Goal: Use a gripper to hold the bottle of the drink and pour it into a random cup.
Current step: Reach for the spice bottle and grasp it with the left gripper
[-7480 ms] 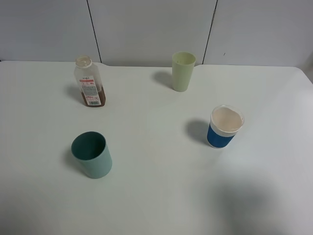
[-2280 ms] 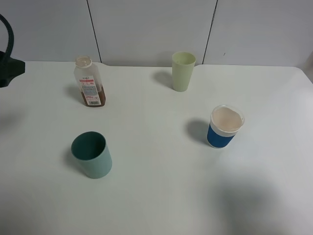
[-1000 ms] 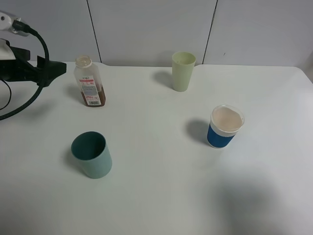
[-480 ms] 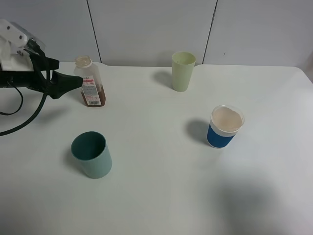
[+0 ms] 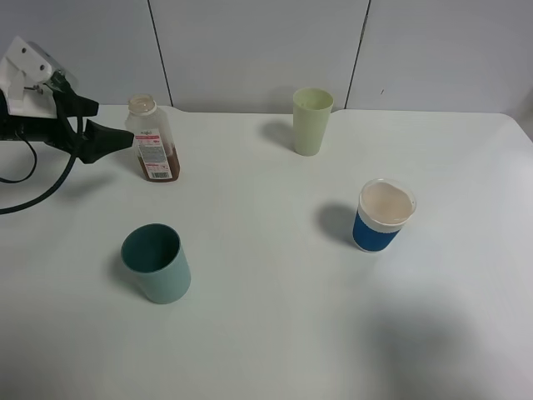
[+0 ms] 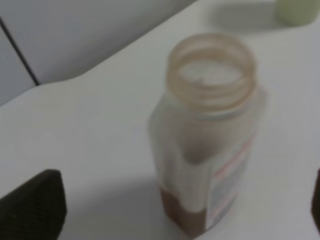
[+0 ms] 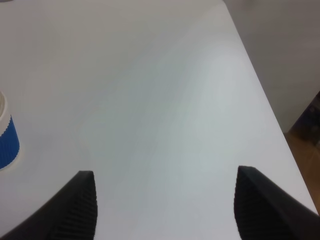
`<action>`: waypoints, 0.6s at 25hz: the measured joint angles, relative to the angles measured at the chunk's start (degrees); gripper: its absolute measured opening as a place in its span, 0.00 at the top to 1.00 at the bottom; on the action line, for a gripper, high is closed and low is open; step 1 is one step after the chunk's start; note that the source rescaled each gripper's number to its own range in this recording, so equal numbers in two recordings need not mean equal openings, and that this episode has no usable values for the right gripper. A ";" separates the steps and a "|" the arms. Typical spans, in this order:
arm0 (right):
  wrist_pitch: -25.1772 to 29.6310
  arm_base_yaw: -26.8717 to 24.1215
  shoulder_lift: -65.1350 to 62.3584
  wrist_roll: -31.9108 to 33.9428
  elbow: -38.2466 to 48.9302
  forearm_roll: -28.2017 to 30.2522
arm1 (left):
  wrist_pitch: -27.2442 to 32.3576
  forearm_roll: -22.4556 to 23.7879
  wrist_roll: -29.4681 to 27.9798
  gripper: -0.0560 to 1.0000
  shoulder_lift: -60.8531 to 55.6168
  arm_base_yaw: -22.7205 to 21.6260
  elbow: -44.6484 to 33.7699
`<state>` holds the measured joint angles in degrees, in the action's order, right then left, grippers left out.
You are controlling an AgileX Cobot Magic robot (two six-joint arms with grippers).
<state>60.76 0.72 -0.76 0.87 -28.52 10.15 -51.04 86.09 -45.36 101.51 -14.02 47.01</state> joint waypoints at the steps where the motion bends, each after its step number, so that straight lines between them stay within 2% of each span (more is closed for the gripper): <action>1: 0.00 0.00 0.00 0.00 0.00 0.00 | -0.55 0.51 0.00 0.00 0.64 -0.28 0.71; 7: 0.00 0.00 0.00 0.00 0.00 0.00 | -4.39 4.01 0.00 0.00 6.44 -0.55 5.17; 15: 0.00 0.00 0.00 0.00 0.00 0.00 | -4.53 4.09 0.00 0.00 13.17 -0.61 8.84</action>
<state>60.76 0.72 -0.76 0.87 -28.52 10.15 -55.58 90.19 -45.36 114.69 -14.63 55.84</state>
